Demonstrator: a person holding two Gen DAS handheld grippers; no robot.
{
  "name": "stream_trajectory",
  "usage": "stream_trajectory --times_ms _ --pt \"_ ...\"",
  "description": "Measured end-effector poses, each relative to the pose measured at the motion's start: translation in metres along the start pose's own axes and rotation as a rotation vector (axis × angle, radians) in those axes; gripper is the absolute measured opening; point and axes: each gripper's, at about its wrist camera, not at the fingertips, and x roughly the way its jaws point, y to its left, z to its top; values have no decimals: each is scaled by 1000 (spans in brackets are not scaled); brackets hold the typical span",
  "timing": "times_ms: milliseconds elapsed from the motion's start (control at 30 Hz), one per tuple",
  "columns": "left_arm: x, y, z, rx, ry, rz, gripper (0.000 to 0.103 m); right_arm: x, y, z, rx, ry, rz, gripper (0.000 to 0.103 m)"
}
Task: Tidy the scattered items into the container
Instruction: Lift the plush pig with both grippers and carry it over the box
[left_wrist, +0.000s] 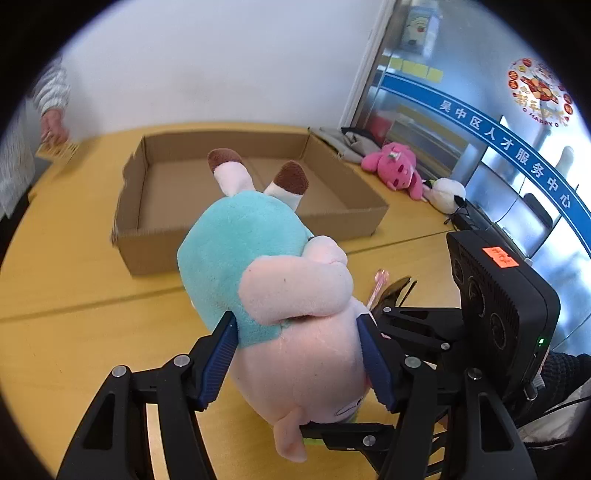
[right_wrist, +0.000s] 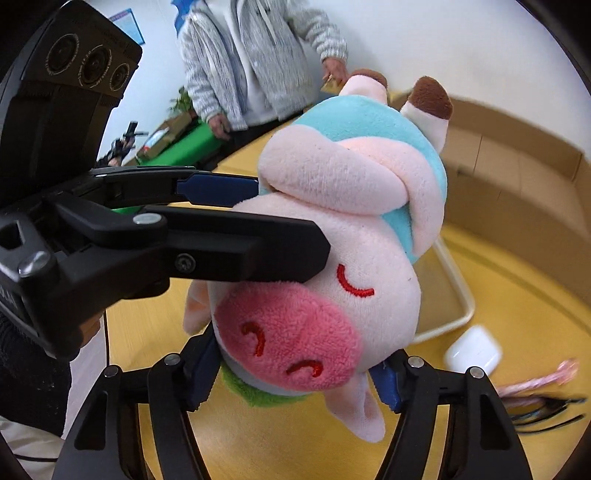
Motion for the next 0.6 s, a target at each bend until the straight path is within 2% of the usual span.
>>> stream_trajectory --times_ms 400,600 --pt "-28 -23 96 172 -131 4 62 -67 -18 68 -66 -172 -105 74" --pt "-36 -25 139 221 -183 2 62 -94 -30 107 -80 -223 -140 74"
